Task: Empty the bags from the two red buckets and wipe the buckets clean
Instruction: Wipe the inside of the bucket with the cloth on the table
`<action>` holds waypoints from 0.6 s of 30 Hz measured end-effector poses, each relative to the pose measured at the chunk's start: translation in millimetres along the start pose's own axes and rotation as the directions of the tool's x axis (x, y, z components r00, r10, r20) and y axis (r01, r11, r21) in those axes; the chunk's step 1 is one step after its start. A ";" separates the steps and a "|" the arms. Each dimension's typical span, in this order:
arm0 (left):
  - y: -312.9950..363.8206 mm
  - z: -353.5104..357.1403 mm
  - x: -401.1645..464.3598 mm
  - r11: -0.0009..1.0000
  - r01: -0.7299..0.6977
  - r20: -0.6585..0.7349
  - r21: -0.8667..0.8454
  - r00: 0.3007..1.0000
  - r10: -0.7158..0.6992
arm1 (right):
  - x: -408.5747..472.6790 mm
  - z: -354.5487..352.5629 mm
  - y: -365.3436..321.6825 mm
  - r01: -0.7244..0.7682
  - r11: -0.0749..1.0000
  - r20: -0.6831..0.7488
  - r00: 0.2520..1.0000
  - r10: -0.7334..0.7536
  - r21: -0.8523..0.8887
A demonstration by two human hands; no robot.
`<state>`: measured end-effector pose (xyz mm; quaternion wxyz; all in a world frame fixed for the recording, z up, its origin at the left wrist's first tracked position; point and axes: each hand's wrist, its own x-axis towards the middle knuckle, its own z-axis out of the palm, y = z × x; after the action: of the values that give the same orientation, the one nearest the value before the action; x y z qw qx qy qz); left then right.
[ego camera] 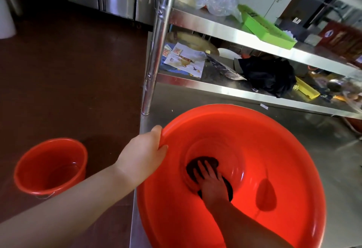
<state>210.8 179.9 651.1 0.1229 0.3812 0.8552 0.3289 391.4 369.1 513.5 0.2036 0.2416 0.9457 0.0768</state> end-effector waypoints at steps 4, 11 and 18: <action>-8.3 1.4 -5.0 0.997 0.033 0.023 -0.064 0.999 -0.032 | 8.8 -19.1 18.2 -0.293 0.952 -0.135 0.944 0.302 0.083; -13.0 6.4 -12.7 0.989 0.038 0.028 -0.145 0.999 -0.034 | 52.4 -50.6 11.0 -0.365 0.913 -0.168 0.903 0.395 0.182; -14.9 5.4 -17.7 0.996 0.020 -0.039 -0.091 0.999 -0.024 | 51.1 -18.3 -48.2 0.052 0.999 -0.064 0.997 -0.051 0.002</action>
<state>216.8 162.1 636.5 0.1266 0.3592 0.8458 0.3736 322.2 351.2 500.5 0.1749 0.2150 0.9577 0.0773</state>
